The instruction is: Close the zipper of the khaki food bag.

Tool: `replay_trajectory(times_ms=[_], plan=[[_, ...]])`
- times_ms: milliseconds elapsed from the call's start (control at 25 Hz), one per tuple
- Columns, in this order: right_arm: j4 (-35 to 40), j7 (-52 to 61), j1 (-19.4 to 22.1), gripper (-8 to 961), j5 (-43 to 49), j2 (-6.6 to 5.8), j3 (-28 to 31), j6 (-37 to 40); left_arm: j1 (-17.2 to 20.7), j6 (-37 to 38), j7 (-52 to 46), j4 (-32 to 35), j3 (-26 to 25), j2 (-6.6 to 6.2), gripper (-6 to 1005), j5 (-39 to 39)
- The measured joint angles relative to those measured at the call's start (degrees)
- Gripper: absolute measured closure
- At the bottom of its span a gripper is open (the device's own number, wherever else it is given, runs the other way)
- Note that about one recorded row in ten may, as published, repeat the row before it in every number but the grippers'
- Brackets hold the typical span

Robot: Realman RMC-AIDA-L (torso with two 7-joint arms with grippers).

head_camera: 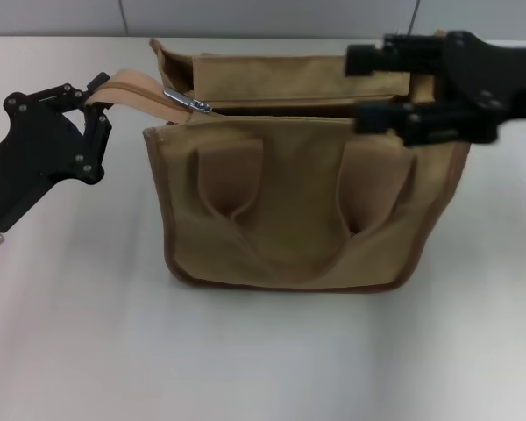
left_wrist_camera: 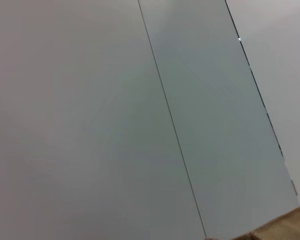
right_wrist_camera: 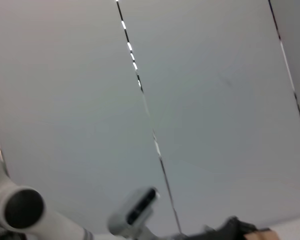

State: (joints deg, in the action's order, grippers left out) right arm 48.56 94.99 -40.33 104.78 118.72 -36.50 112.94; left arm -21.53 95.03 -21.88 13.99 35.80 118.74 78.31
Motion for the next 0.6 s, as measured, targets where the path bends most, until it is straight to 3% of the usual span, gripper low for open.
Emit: replay_trajectory(times_ms=[240, 600], plan=[[6.82, 6.88, -3.21, 163, 2.34, -0.11, -7.68, -7.29, -0.09, 0.26, -0.08, -0.48, -0.29, 0.00, 972, 0.00], [5.02, 16.90, -9.90, 163, 3.17, -1.09, -11.42, -10.03, -0.17, 0.73, -0.35, -0.59, -0.36, 0.00, 972, -0.01]])
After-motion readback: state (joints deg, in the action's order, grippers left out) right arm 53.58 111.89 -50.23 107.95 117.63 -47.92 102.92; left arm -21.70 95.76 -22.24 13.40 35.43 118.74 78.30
